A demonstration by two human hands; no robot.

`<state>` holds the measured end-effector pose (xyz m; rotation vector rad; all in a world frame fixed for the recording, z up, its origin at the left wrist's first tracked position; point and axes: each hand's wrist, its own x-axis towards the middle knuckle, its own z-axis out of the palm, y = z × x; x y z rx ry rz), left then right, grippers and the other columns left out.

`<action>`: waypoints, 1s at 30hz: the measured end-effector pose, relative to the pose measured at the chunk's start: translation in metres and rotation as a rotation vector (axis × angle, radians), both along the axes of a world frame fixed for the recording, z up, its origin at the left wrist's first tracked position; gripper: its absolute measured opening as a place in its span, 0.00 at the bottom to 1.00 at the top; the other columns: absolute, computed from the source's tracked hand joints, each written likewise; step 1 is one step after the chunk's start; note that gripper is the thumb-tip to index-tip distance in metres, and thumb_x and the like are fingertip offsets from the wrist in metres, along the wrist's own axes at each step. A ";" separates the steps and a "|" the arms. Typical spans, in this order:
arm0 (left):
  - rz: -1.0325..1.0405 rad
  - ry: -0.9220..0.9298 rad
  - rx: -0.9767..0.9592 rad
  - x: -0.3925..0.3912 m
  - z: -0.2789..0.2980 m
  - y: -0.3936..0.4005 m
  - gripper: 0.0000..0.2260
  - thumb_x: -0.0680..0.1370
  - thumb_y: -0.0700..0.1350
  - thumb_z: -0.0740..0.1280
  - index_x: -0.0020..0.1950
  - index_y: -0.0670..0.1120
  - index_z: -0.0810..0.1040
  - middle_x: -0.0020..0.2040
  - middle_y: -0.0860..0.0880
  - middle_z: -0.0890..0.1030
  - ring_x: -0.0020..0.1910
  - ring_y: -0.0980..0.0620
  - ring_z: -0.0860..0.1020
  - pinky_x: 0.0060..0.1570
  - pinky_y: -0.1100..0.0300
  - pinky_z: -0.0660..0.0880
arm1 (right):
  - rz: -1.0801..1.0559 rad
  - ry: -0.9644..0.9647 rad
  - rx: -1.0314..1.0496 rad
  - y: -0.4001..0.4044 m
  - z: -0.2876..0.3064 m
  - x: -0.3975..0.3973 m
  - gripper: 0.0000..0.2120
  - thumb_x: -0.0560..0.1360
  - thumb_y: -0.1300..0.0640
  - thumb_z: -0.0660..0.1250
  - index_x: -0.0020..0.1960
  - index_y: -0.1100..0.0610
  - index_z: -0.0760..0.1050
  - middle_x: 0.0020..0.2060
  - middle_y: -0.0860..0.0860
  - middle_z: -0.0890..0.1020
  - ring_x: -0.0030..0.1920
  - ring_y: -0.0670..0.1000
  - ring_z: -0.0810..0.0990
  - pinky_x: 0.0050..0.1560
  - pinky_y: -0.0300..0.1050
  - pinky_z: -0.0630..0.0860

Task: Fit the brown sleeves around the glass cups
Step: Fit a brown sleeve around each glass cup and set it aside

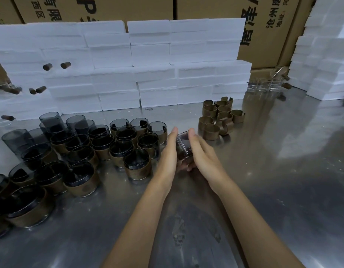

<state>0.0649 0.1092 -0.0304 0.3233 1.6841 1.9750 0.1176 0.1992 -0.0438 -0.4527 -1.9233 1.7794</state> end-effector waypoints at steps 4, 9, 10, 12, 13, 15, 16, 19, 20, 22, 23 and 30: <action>-0.045 -0.055 0.026 0.004 0.002 -0.001 0.23 0.82 0.61 0.61 0.60 0.43 0.83 0.52 0.39 0.86 0.49 0.43 0.86 0.44 0.53 0.82 | -0.080 0.016 -0.271 0.002 -0.001 -0.003 0.22 0.82 0.35 0.59 0.49 0.47 0.85 0.45 0.52 0.88 0.48 0.52 0.88 0.47 0.52 0.84; -0.101 0.132 0.067 0.005 0.002 -0.003 0.11 0.80 0.53 0.68 0.62 0.56 0.81 0.57 0.54 0.86 0.59 0.54 0.83 0.59 0.52 0.79 | 0.020 0.134 -0.568 0.005 0.000 -0.004 0.26 0.80 0.36 0.61 0.62 0.55 0.82 0.55 0.57 0.87 0.54 0.54 0.87 0.46 0.50 0.83; -0.100 0.205 0.041 0.005 0.002 -0.003 0.11 0.78 0.53 0.70 0.60 0.62 0.80 0.55 0.61 0.85 0.58 0.60 0.82 0.60 0.56 0.77 | 0.075 0.131 -0.588 0.006 0.001 -0.002 0.29 0.80 0.35 0.60 0.65 0.58 0.80 0.58 0.58 0.86 0.57 0.55 0.86 0.48 0.50 0.84; -0.109 0.300 0.015 0.004 -0.001 -0.003 0.15 0.74 0.55 0.73 0.60 0.64 0.79 0.54 0.61 0.85 0.58 0.61 0.81 0.61 0.61 0.76 | 0.162 0.105 -0.614 0.011 0.004 0.003 0.33 0.81 0.34 0.57 0.68 0.61 0.78 0.61 0.60 0.84 0.62 0.58 0.83 0.56 0.51 0.83; -0.112 0.323 0.027 0.004 -0.003 -0.004 0.16 0.75 0.54 0.75 0.62 0.61 0.79 0.55 0.57 0.85 0.58 0.58 0.82 0.60 0.62 0.77 | 0.186 0.095 -0.620 0.014 0.004 0.004 0.33 0.81 0.35 0.57 0.68 0.62 0.77 0.61 0.60 0.84 0.63 0.59 0.83 0.57 0.50 0.83; -0.090 0.334 0.081 0.004 -0.003 -0.004 0.17 0.77 0.49 0.76 0.64 0.50 0.81 0.54 0.51 0.86 0.56 0.55 0.84 0.54 0.66 0.78 | 0.214 0.081 -0.614 0.016 0.005 0.006 0.31 0.83 0.38 0.56 0.68 0.63 0.77 0.62 0.61 0.83 0.63 0.59 0.82 0.56 0.49 0.83; -0.058 0.329 0.104 0.004 -0.003 -0.005 0.17 0.76 0.49 0.76 0.63 0.47 0.81 0.54 0.50 0.87 0.55 0.54 0.84 0.52 0.66 0.78 | 0.229 0.076 -0.597 0.015 0.005 0.006 0.30 0.83 0.39 0.57 0.68 0.63 0.77 0.62 0.62 0.83 0.64 0.59 0.82 0.56 0.50 0.83; 0.050 0.264 0.121 0.004 -0.001 -0.006 0.18 0.72 0.55 0.76 0.57 0.46 0.83 0.51 0.50 0.87 0.53 0.53 0.85 0.51 0.63 0.79 | 0.264 0.070 -0.566 0.010 0.005 0.006 0.25 0.83 0.42 0.59 0.65 0.61 0.80 0.60 0.61 0.84 0.61 0.57 0.84 0.56 0.51 0.83; 0.073 0.245 0.113 0.003 0.000 -0.006 0.17 0.74 0.55 0.75 0.56 0.46 0.84 0.50 0.49 0.87 0.52 0.53 0.85 0.51 0.63 0.80 | 0.275 0.067 -0.573 0.008 0.006 0.006 0.24 0.82 0.43 0.59 0.65 0.60 0.80 0.60 0.60 0.84 0.61 0.56 0.84 0.57 0.51 0.83; 0.101 0.221 0.092 0.002 0.000 -0.007 0.13 0.79 0.55 0.71 0.55 0.46 0.85 0.49 0.48 0.87 0.51 0.52 0.85 0.50 0.61 0.80 | 0.293 0.053 -0.593 0.007 0.006 0.006 0.25 0.84 0.44 0.58 0.69 0.61 0.77 0.62 0.61 0.83 0.64 0.56 0.82 0.64 0.53 0.80; 0.103 0.215 0.083 0.002 0.000 -0.007 0.13 0.81 0.54 0.69 0.55 0.47 0.85 0.48 0.48 0.88 0.50 0.52 0.85 0.50 0.61 0.80 | 0.295 0.043 -0.607 0.007 0.005 0.006 0.26 0.84 0.43 0.57 0.70 0.62 0.76 0.63 0.62 0.82 0.65 0.57 0.81 0.68 0.55 0.77; 0.011 0.083 0.118 0.000 0.002 -0.004 0.15 0.85 0.49 0.61 0.68 0.50 0.80 0.52 0.55 0.88 0.56 0.56 0.84 0.69 0.55 0.72 | 0.218 0.086 -0.770 0.012 0.002 0.005 0.23 0.85 0.45 0.58 0.65 0.61 0.78 0.59 0.60 0.85 0.60 0.56 0.85 0.56 0.47 0.82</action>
